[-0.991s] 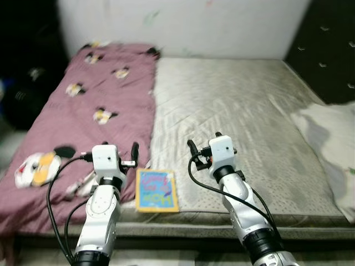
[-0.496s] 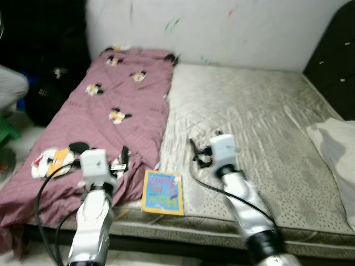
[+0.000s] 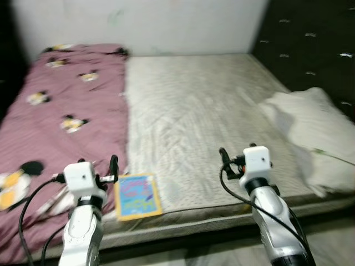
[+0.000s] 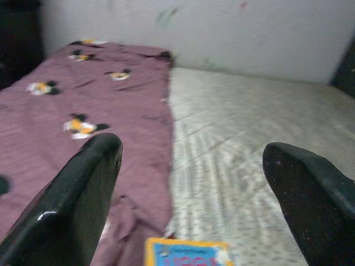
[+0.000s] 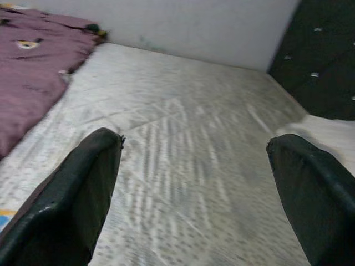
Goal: Clean up the room
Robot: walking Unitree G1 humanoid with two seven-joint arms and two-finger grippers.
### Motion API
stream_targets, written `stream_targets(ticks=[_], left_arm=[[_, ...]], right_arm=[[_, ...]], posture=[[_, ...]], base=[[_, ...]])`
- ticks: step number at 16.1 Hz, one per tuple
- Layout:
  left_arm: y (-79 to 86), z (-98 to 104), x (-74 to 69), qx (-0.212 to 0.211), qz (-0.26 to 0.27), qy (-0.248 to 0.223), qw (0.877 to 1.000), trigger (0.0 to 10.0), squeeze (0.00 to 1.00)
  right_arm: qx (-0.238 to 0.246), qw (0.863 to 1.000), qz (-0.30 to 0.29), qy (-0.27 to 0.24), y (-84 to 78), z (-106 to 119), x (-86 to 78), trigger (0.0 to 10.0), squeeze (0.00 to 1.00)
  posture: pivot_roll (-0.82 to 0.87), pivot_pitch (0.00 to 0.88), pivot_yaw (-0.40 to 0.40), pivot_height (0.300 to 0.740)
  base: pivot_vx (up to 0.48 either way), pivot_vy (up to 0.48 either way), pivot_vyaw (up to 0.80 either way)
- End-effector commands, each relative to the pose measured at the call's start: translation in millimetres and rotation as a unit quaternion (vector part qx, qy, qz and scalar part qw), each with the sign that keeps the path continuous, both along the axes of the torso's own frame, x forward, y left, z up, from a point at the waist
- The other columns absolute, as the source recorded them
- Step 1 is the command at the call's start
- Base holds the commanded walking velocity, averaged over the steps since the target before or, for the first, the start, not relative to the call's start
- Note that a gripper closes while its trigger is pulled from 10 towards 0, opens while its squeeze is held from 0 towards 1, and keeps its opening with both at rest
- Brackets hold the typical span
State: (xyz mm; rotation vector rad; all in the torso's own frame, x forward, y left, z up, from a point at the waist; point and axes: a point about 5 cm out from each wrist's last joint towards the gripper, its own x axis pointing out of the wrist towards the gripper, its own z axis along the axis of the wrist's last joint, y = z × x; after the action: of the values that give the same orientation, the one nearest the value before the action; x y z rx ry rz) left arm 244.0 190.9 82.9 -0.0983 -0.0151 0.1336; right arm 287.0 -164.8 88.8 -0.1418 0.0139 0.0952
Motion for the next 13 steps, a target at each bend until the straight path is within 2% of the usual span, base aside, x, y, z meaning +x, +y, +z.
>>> stream_targets(ticks=[1,2,5,6,9,12,13], left_arm=[[7.1,0.1,-9.4,0.003,0.004,0.005,1.000,10.0,0.00],[14.8,-1.9,-23.5,0.011,0.015,0.014,1.000,10.0,0.00],[21.0,-10.6,-51.8,0.028,0.025,0.047,0.998,10.0,0.00],[20.8,-11.0,-52.6,0.028,0.026,0.049,0.998,10.0,0.00],[15.1,-5.8,-37.0,0.018,0.017,0.040,0.999,10.0,0.00],[16.5,-2.2,-34.5,0.019,0.014,0.038,0.999,10.0,0.00],[18.2,-2.9,-34.9,0.020,0.015,0.039,0.999,10.0,0.00]], right_arm=[[0.008,1.000,0.005,-0.009,-1.3,8.7,-3.3,10.0,0.00],[0.008,1.000,0.014,-0.012,-6.2,11.7,-14.2,10.0,0.00],[-0.013,1.000,0.027,0.004,-17.6,9.1,-34.4,10.0,0.00],[-0.015,1.000,0.027,0.007,-18.5,8.0,-35.2,10.0,0.00],[-0.009,0.999,0.038,0.006,-10.7,12.8,-24.5,10.0,0.00],[-0.002,0.999,0.040,0.010,-9.1,13.9,-22.5,10.0,0.00],[-0.004,0.999,0.038,0.013,-9.5,12.3,-22.8,10.0,0.00]], posture=[[0.02,0.013,-0.056,0.740],[0.02,0.013,-0.056,0.740],[0.03,0.016,-0.061,0.740],[0.03,0.016,-0.061,0.740],[0.03,0.011,-0.064,0.740],[0.03,0.013,-0.064,0.740],[0.03,0.013,-0.064,0.740]], base=[[0.000,0.000,0.00],[0.000,0.000,0.00],[0.000,0.000,0.00],[0.000,0.000,0.00],[0.000,0.000,0.00],[0.000,0.000,-0.80],[0.000,0.000,0.00]])
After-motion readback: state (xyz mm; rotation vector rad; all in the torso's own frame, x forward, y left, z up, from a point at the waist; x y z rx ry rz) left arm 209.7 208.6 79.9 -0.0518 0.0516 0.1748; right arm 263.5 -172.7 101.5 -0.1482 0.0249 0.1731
